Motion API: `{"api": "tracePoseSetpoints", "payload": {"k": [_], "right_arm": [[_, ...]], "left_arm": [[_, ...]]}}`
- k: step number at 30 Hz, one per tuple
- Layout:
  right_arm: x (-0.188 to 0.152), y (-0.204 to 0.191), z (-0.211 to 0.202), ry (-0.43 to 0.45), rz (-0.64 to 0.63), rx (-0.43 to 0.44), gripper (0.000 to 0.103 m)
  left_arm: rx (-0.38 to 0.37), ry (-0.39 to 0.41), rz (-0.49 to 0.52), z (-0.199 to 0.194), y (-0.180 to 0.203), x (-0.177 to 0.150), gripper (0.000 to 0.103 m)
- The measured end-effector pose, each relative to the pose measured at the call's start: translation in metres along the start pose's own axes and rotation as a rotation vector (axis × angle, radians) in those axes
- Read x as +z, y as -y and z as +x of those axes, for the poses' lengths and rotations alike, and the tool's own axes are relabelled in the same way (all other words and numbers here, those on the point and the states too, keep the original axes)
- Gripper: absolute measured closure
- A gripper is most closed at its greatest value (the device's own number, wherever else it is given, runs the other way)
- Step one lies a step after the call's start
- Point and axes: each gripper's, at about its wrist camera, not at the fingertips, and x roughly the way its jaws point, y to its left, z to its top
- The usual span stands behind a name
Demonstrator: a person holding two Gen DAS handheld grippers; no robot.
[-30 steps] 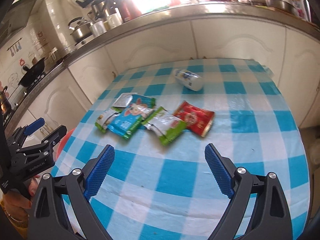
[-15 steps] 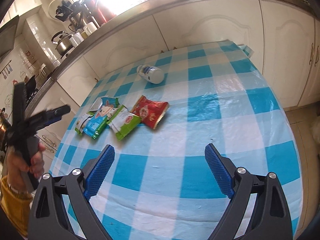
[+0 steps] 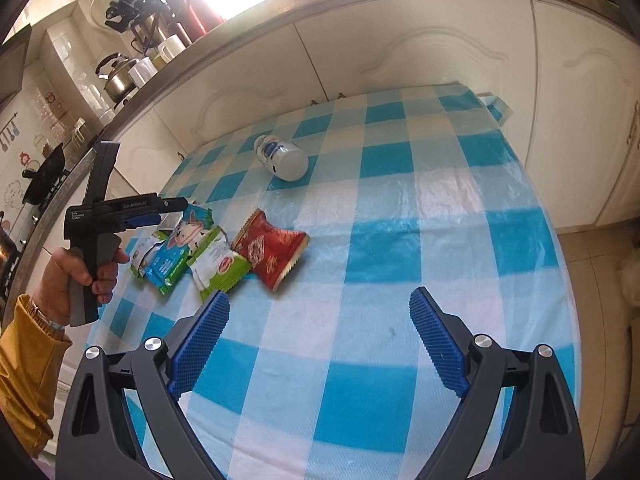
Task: Collect trash
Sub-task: 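Grasp the foil tray with the left tool while the right tool grasps the white bottle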
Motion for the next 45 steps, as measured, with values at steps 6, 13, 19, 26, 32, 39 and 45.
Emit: {"api": "tracePoseSetpoints", "payload": {"k": [6,13,19,26,32,39,45], "right_arm": [[0.037,0.006,0.023,-0.011,-0.02,0.005,0.012],[0.078,-0.001,0.063,-0.027,-0.067,0.032,0.012],[0.102,-0.022,0.104,-0.051,-0.135,0.057,0.012],[0.117,-0.04,0.137,-0.065,-0.201,0.031,0.012],[0.126,-0.053,0.158,-0.076,-0.262,-0.012,0.012],[0.124,-0.064,0.171,-0.111,-0.307,-0.03,0.035],[0.116,-0.069,0.172,-0.119,-0.335,-0.057,0.057]], "left_arm": [[0.01,0.014,0.035,0.011,0.003,0.004,0.009],[0.074,0.052,0.087,0.013,0.011,-0.001,0.016],[0.102,0.087,0.095,0.008,0.012,-0.004,0.038],[0.099,0.108,0.099,0.007,0.015,-0.008,0.039],[0.089,0.13,0.098,0.004,0.014,-0.008,0.039],[0.077,0.16,0.081,-0.004,0.008,-0.006,0.039],[0.063,0.171,0.064,-0.009,0.004,-0.01,0.039]]}}
